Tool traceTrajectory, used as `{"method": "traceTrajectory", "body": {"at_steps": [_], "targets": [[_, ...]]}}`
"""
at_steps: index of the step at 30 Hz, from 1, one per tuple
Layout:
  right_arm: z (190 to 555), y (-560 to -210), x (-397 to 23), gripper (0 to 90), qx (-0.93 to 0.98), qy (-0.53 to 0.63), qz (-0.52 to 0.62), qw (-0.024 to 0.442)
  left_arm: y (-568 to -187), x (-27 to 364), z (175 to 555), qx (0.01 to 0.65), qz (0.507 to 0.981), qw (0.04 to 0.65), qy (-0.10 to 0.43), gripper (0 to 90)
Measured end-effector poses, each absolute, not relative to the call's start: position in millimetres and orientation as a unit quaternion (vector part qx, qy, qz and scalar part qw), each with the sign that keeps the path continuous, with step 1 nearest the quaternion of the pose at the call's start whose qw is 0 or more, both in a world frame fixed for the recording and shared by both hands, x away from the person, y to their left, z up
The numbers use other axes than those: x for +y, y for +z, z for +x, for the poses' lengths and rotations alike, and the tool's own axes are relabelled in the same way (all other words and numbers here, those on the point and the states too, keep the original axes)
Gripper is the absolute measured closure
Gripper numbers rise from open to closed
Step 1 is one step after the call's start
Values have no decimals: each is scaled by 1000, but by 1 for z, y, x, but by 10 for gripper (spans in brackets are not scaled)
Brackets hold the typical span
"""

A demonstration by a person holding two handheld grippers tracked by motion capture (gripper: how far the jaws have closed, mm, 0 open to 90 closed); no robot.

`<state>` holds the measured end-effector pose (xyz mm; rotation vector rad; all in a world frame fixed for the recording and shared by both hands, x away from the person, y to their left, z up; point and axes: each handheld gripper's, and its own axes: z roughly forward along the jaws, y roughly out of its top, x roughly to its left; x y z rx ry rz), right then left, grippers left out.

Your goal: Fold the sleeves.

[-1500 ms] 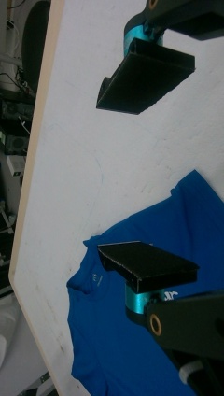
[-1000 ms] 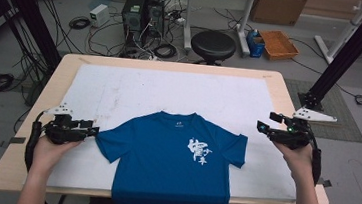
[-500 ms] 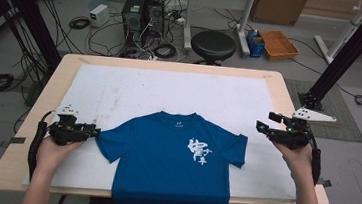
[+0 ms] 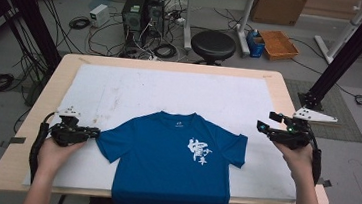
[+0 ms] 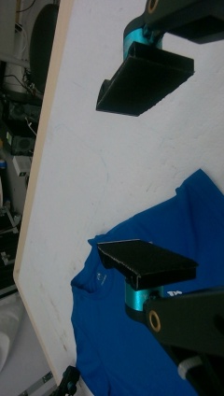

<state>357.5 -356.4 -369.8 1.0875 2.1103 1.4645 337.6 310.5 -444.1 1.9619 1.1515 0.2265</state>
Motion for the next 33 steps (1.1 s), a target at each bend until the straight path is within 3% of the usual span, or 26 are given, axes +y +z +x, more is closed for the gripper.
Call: {"method": "traceTrajectory", "body": {"at_steps": [16,33], "targets": [[355,-364,-357,268,740,526,378,180,-406,290,333,463,757,453,79,884],[352,-358,-360,268,734,535,375,186,-373,194,339,450,733,510,26,884]]}}
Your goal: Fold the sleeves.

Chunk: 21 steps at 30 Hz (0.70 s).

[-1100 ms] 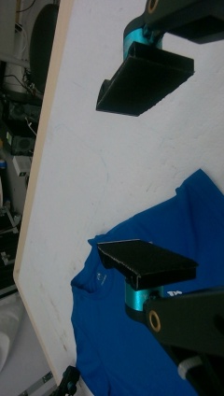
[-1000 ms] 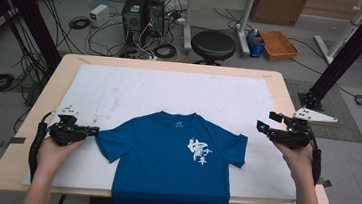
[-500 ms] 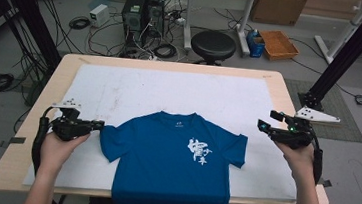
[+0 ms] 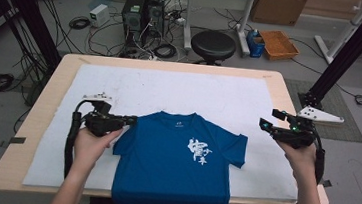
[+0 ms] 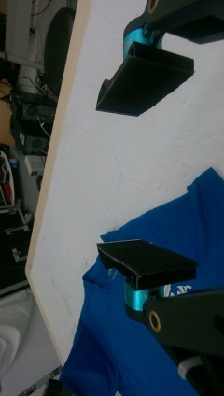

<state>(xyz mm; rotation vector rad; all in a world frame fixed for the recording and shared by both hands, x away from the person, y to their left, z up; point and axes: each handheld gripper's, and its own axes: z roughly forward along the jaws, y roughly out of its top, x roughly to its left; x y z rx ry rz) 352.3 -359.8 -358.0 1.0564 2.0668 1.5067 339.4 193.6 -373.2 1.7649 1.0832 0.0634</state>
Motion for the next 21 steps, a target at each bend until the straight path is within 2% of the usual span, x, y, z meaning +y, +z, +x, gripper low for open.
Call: {"method": "traceTrajectory", "body": {"at_steps": [9,16,17,18,21], "targets": [[351,-356,-363,268,731,537,375,189,-393,146,350,450,739,501,9,883],[352,-357,-364,268,730,537,378,192,-409,129,359,440,744,502,-5,874],[352,-358,-364,268,729,535,382,191,-411,127,360,439,742,506,-6,761],[352,-358,-364,268,729,535,382,191,-412,127,361,435,741,511,-10,761],[353,-360,-364,268,728,527,392,195,-411,126,359,420,747,516,21,585]]}}
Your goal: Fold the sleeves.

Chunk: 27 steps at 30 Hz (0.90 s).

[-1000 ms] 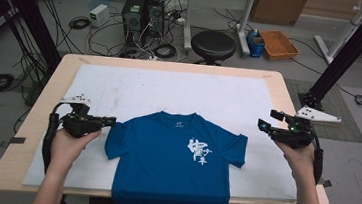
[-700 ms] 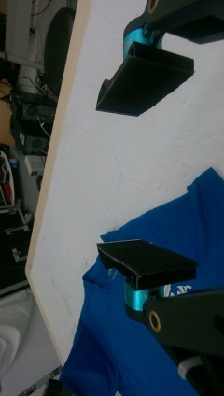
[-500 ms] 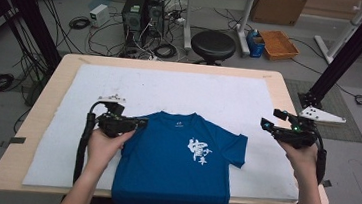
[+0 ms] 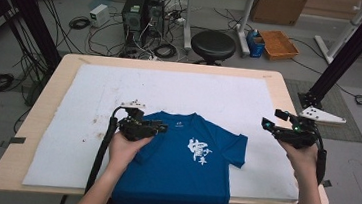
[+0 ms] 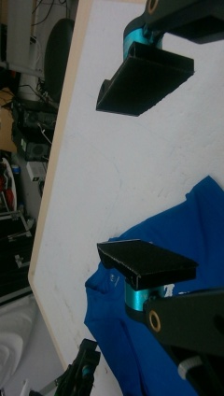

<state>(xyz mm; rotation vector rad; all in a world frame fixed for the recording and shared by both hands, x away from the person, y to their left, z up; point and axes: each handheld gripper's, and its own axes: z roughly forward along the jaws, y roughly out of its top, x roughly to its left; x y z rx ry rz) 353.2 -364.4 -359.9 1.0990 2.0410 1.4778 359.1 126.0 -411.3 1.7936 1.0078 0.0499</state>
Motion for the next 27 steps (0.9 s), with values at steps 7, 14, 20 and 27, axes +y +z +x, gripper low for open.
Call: {"method": "traceTrajectory", "body": {"at_steps": [7,14,20,27], "targets": [[356,-367,-362,341,724,514,416,196,-398,145,341,345,745,553,143,494],[357,-384,-354,509,727,494,442,178,-397,181,331,332,737,548,216,434],[364,-406,-343,650,739,461,467,156,-402,210,321,317,726,566,228,430],[375,-424,-335,660,758,421,481,128,-407,234,312,362,738,527,216,363]]}}
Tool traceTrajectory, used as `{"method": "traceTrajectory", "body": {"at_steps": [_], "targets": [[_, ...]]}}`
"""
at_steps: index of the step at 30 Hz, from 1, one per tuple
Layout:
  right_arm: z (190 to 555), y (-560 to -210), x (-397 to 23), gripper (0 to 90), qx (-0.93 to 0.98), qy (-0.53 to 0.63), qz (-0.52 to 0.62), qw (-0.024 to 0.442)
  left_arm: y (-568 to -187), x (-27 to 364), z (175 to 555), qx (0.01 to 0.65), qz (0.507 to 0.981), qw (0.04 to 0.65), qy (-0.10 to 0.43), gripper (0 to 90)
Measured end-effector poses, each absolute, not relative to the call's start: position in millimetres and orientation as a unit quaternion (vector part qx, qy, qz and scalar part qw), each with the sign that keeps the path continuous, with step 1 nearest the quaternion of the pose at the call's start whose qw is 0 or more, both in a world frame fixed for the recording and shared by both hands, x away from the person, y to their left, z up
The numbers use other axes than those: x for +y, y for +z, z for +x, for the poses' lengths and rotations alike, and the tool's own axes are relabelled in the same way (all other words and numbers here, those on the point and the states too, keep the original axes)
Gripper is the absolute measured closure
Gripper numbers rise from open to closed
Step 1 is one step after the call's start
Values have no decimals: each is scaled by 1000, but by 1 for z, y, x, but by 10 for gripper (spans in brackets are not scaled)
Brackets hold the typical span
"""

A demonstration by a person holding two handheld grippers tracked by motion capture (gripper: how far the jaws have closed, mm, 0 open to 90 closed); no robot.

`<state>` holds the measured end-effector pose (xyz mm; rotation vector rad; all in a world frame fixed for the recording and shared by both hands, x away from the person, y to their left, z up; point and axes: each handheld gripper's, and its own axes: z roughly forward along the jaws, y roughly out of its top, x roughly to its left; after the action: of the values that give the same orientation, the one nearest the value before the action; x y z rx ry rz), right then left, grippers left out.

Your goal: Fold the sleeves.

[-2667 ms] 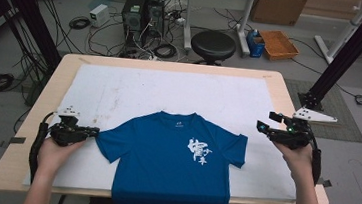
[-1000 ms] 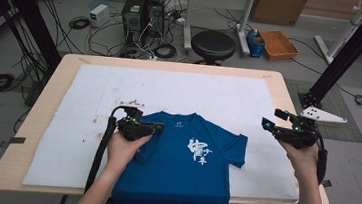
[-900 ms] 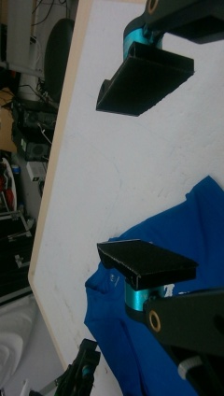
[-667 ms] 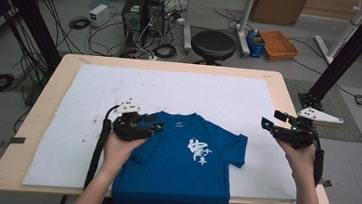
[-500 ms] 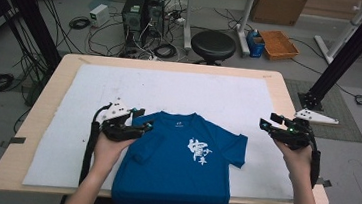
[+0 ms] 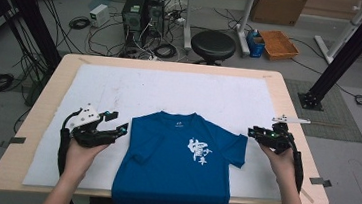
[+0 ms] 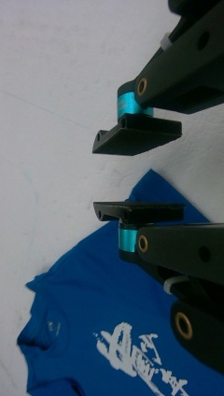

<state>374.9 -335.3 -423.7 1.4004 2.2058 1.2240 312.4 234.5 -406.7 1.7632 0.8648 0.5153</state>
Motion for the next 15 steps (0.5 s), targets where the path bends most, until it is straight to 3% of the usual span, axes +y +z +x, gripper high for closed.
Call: {"method": "traceTrajectory", "body": {"at_steps": [3,15], "targets": [[378,-428,-334,663,758,410,492,121,-407,243,310,375,736,523,213,299],[385,-440,-330,688,778,377,489,113,-400,258,307,366,734,534,206,288]]}}
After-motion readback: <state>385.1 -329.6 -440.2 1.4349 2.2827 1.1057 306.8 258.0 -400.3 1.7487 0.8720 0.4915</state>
